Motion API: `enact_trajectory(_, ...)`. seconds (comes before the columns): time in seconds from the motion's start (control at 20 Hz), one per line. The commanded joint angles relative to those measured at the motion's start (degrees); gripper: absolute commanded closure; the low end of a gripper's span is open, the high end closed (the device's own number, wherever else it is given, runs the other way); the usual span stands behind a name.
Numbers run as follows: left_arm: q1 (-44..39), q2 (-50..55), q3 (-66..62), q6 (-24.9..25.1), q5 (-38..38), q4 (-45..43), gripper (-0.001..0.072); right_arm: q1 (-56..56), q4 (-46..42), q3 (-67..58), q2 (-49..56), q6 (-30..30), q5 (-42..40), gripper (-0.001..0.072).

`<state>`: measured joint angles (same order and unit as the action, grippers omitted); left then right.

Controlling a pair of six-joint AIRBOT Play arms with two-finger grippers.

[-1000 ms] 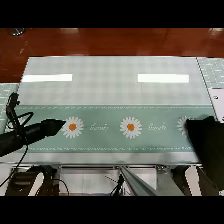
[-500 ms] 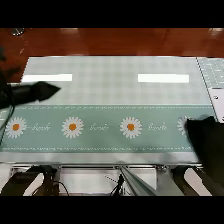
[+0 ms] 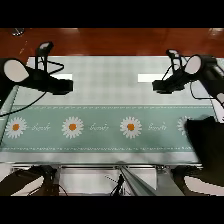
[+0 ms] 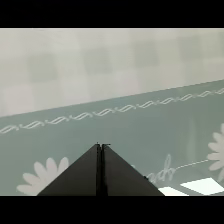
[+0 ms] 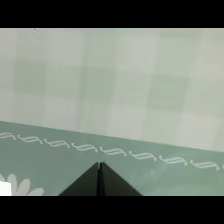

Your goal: Fold the shirts.

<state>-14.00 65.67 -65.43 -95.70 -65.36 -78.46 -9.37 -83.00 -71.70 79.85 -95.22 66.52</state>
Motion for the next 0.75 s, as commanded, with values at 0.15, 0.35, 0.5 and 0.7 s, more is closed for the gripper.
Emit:
enact_trajectory(0.15,-0.1,1.1,2.6,-3.0,-0.8,-5.1,0.0687,-2.2,-5.6,1.1,2.5,-3.6,5.7,0.0682)
enact_trajectory(0.35,-0.1,1.1,2.6,-3.0,-0.8,-5.1,0.0687,-2.2,-5.6,1.1,2.5,-3.6,5.6,0.0682)
enact_trajectory(0.5,-0.1,1.1,2.6,-3.0,-0.8,-5.1,0.0687,-2.2,-5.6,1.1,2.5,-3.6,5.6,0.0682)
enact_trajectory(0.7,-0.1,1.1,2.6,-3.0,-0.7,-5.1,0.0687,-2.2,-5.6,1.1,2.5,-3.6,5.6,0.0682)
